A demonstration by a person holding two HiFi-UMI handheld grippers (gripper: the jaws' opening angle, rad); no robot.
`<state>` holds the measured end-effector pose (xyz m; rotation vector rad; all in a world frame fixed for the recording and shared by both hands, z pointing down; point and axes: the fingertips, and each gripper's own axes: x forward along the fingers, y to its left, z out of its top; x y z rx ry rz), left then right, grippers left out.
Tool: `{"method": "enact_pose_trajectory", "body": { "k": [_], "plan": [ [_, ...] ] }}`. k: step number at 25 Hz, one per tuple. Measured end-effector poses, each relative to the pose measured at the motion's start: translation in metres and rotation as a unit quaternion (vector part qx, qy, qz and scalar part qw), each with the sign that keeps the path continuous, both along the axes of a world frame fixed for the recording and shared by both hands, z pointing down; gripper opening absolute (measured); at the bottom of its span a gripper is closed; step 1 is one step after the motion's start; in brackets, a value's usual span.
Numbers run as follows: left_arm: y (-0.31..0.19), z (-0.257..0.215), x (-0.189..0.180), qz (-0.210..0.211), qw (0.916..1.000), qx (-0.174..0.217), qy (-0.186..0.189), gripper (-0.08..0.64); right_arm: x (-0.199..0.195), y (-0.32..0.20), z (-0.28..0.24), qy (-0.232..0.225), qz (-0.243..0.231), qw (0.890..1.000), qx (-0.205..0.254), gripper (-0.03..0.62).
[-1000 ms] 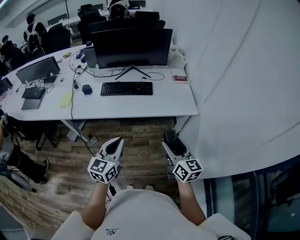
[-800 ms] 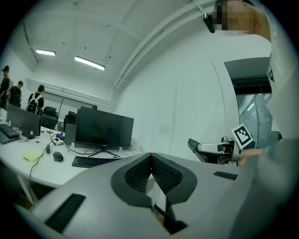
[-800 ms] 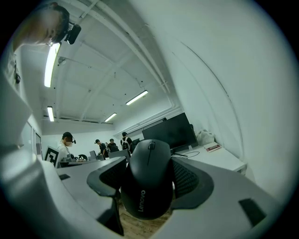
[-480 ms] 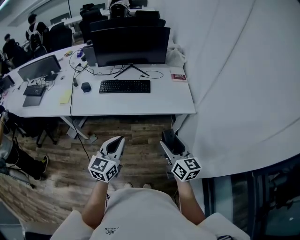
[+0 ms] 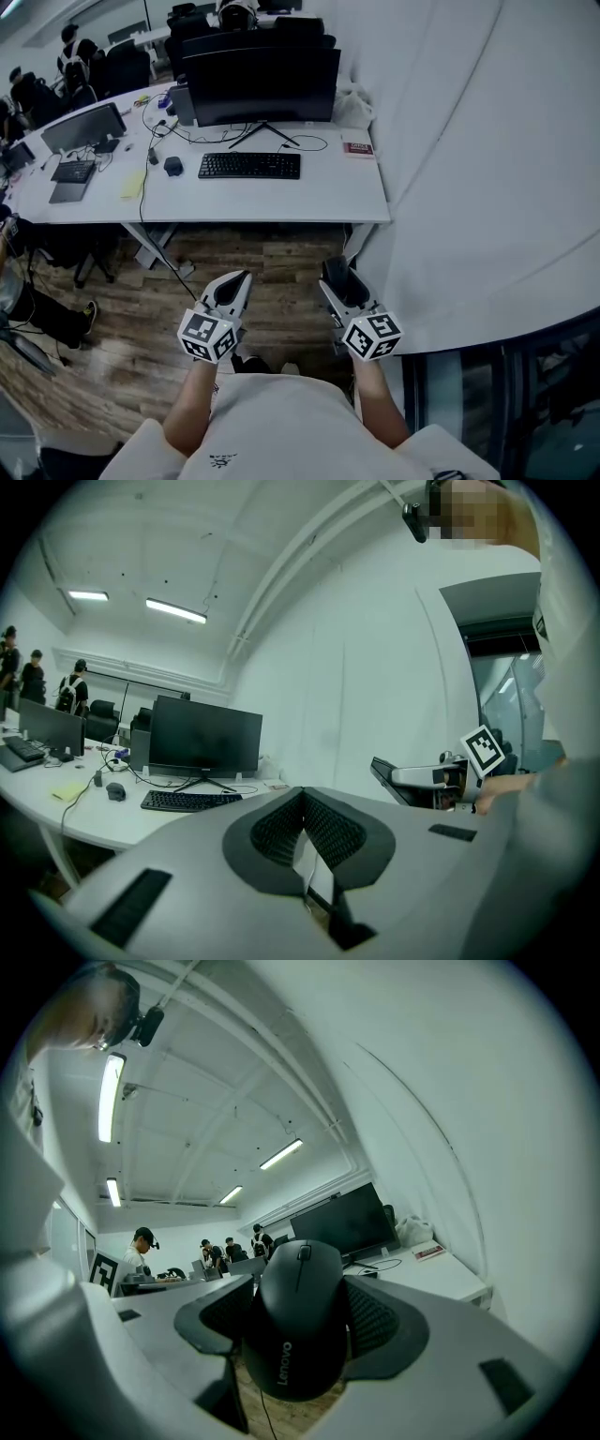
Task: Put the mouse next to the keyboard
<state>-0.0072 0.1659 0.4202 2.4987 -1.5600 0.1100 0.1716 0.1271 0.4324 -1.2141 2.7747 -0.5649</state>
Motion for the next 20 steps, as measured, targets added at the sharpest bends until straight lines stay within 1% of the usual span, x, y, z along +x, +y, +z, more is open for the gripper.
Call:
{"method": "enact_pose_trajectory", "body": {
  "k": [9,20],
  "plan": [
    [0.004,0.003,-0.002,-0.009,0.9999,-0.007,-0.007,0.006,-0.003,0.001,0.004,-0.004,-0.011,1.0,-0.005,0.307],
    [-0.025,0.009,-0.001,0.002,0.9999,-0.01,-0.011,0.006,-0.003,-0.023,0.011,-0.005,-0.007,1.0,-0.008,0.307]
  ]
}}
